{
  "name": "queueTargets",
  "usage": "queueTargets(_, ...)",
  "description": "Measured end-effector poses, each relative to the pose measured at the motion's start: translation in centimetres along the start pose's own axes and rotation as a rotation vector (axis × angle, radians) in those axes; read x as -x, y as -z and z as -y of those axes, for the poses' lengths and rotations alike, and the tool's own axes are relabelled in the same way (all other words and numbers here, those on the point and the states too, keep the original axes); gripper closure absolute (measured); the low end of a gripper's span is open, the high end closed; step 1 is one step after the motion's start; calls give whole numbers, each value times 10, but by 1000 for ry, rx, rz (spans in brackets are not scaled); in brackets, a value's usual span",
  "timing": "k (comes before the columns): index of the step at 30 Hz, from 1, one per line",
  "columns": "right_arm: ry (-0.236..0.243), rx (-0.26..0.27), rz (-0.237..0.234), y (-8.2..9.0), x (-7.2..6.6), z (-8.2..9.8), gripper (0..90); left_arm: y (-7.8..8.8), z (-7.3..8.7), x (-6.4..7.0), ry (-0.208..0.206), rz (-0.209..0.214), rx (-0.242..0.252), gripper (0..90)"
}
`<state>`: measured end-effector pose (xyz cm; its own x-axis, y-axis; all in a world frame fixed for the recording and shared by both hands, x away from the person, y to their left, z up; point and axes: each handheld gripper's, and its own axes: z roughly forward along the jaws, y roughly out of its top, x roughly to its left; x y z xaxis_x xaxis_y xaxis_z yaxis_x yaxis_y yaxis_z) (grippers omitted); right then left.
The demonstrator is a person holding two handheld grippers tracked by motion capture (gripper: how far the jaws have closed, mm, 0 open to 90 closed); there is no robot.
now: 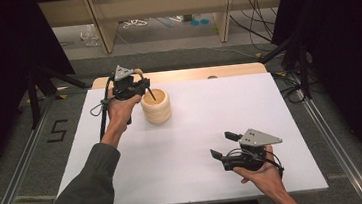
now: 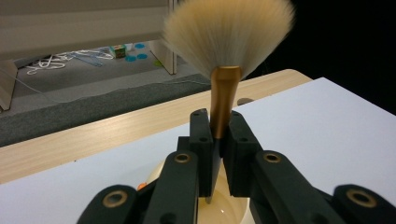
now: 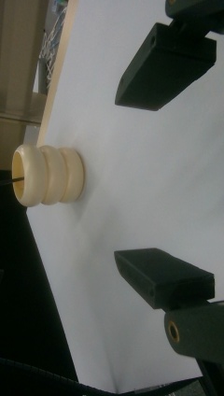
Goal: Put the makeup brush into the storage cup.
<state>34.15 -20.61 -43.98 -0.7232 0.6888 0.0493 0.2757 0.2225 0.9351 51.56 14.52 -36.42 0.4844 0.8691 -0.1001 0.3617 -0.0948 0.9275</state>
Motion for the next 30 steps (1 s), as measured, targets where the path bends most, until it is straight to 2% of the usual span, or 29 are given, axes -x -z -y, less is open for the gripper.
queueTargets(30, 6, -13, -3, 1, -1, 0, 223, -14, 24, 0, 24, 2, -33, 832)
